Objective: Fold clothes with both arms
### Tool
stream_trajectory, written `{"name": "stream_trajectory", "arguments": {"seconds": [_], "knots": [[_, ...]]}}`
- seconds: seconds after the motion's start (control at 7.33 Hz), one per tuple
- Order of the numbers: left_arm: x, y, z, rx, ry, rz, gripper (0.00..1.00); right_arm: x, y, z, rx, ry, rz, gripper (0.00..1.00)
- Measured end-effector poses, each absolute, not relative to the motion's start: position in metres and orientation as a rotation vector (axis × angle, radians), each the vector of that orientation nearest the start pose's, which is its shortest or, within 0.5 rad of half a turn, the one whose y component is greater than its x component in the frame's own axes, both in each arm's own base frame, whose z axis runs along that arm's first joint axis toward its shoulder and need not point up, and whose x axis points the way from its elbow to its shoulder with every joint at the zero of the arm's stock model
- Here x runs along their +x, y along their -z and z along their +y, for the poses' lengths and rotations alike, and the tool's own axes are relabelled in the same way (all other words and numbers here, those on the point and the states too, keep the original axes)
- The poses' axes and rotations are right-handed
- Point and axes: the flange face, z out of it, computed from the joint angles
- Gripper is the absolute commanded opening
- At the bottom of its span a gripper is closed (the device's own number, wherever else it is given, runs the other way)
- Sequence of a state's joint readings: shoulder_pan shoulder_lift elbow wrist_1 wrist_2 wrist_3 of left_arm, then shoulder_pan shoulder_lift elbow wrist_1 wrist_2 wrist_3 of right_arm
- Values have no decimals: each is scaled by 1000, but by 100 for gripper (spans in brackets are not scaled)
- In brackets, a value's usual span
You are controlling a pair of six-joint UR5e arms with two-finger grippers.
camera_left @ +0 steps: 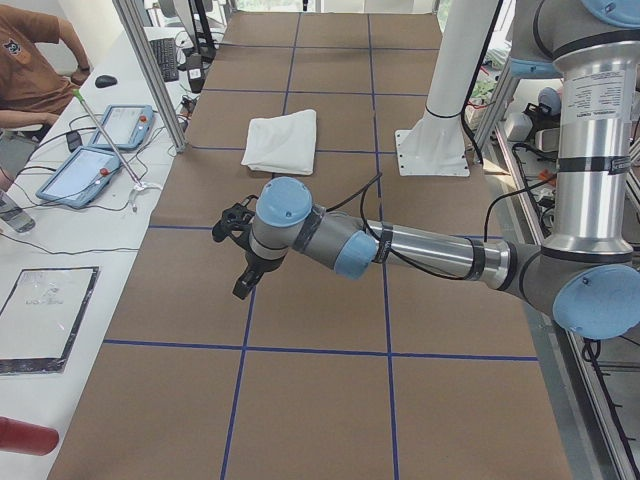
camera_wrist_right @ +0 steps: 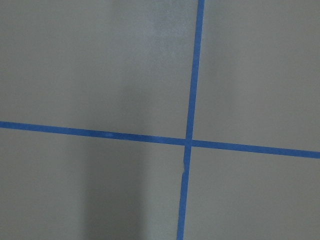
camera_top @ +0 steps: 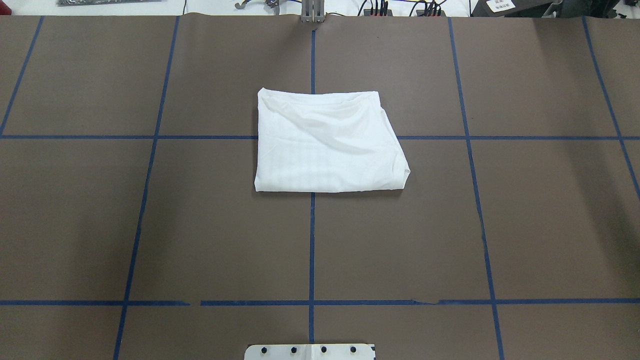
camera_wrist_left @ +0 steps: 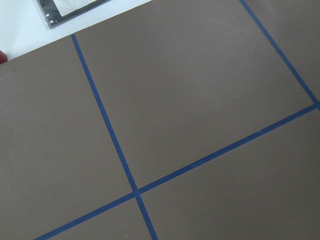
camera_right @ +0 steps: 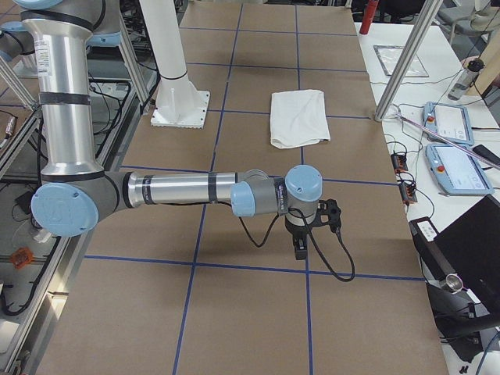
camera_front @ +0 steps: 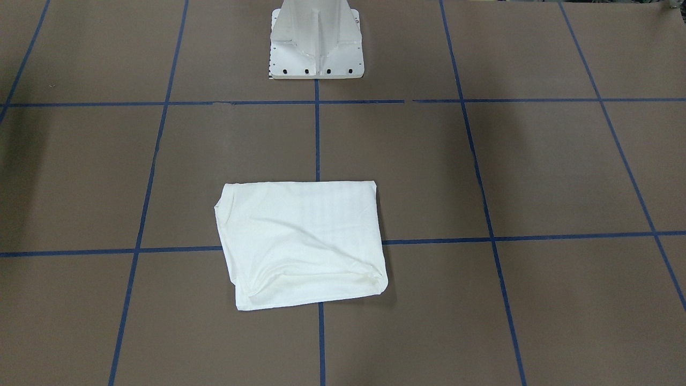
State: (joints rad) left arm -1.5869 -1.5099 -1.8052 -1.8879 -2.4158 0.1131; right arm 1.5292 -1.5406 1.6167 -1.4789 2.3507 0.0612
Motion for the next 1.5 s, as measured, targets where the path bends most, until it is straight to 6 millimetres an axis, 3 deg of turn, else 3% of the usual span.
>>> {"name": "stream_trajectory", "arguments": {"seconds": [0.41, 0.55, 0.95, 1.23, 1.5], "knots": [[-66, -531, -436, 514, -299, 799, 100, 42, -616, -505, 111, 43, -792, 100], [-66, -529, -424, 513, -297, 795, 100, 42, -617, -493, 111, 43, -794, 100], [-65, -532, -417, 501, -291, 792, 100, 43, -602, -451, 132, 53, -801, 100], [-65, -535, -417, 497, -290, 792, 100, 44, -601, -447, 133, 53, -794, 100], [-66, -548, -417, 474, -279, 794, 100, 40, -599, -457, 133, 59, -792, 100]]}}
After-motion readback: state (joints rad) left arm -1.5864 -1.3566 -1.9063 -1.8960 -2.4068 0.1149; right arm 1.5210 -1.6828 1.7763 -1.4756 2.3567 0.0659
